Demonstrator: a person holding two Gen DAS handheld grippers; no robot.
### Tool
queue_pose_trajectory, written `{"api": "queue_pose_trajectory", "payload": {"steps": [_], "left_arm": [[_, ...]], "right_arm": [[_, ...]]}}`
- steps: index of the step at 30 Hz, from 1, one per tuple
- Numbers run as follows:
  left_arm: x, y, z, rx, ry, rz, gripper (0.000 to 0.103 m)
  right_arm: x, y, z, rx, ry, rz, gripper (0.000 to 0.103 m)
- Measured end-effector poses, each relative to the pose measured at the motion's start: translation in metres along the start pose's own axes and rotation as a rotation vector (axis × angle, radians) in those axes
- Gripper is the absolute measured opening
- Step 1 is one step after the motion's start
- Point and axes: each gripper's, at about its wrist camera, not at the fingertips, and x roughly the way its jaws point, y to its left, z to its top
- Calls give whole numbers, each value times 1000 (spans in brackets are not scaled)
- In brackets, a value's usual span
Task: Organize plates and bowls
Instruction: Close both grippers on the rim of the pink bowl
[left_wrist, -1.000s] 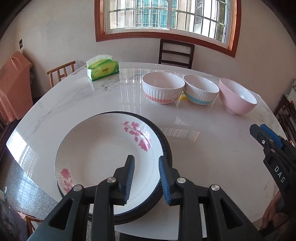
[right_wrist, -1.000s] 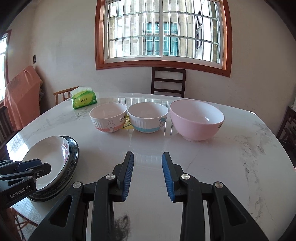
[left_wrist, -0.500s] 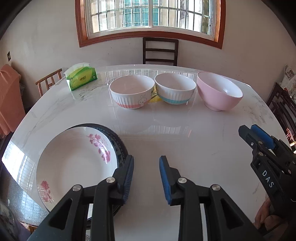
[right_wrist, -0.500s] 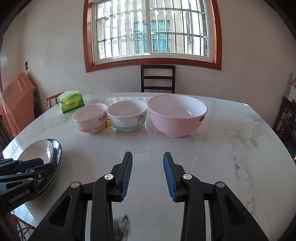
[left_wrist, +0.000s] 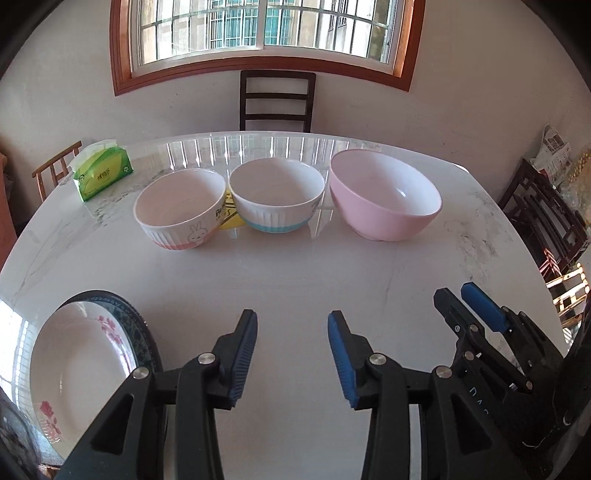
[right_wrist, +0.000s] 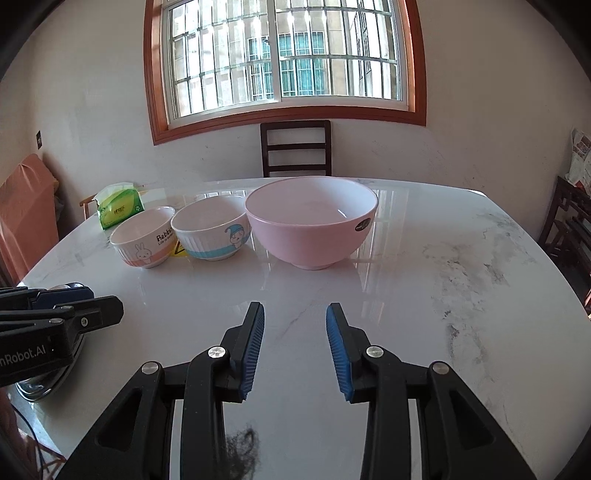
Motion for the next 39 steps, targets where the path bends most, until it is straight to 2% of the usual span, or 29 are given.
{"api": "queue_pose_trajectory", "payload": {"steps": [4,8,11,14,16,20,23,29,35,36,39], "left_arm": [[21,-2,28,-60,55,-109,41],[50,4,59,-168,130,-261,41],[66,3,82,-219,144,-301,41],[82,1,97,-265,176,-360,41],[89,-3,105,-270,186,-345,41],[106,-6,118,-307,209,-340,41],[119,-11,121,-315,245,-353,41],[134,-22,125,-270,259,-279,42],[146,-18,123,-285,267,-249,42],[147,-15,124,-289,269,-248,42],[153,-16,124,-295,273,-258,39]], "right_arm": [[6,-31,11,43,10,1,33],[17,-65,30,105,55,86,33],[34,-85,47,150,115,161,34],[54,-100,63,192,163,193,34],[67,-109,73,232,194,235,34],[86,-111,93,244,224,236,34],[100,-106,106,213,242,204,34],[132,-103,118,187,302,168,34],[160,-101,124,139,364,105,34],[164,-102,123,132,376,97,33],[173,-103,120,125,421,122,19]]}}
